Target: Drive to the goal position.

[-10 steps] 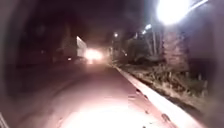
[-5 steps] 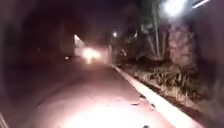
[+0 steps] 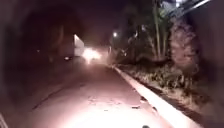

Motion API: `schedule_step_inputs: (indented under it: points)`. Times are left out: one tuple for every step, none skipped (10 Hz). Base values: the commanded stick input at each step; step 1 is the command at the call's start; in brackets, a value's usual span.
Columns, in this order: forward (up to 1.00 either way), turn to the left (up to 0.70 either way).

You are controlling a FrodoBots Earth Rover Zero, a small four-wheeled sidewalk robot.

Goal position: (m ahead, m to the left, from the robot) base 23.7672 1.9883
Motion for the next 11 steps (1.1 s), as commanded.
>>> schedule_step_inputs:
  points:
    - [0.70, 0.01]
    - [0.70, 0.13]
    - [0.70, 0.26]
    - [0.70, 0.30]
    - [0.70, 0.03]
    - [0.70, 0.01]
    - [0.70, 0.01]
    - [0.70, 0.01]
    - [0.70, 0.07]
    - [0.70, 0.30]
    - [0.70, 0.27]
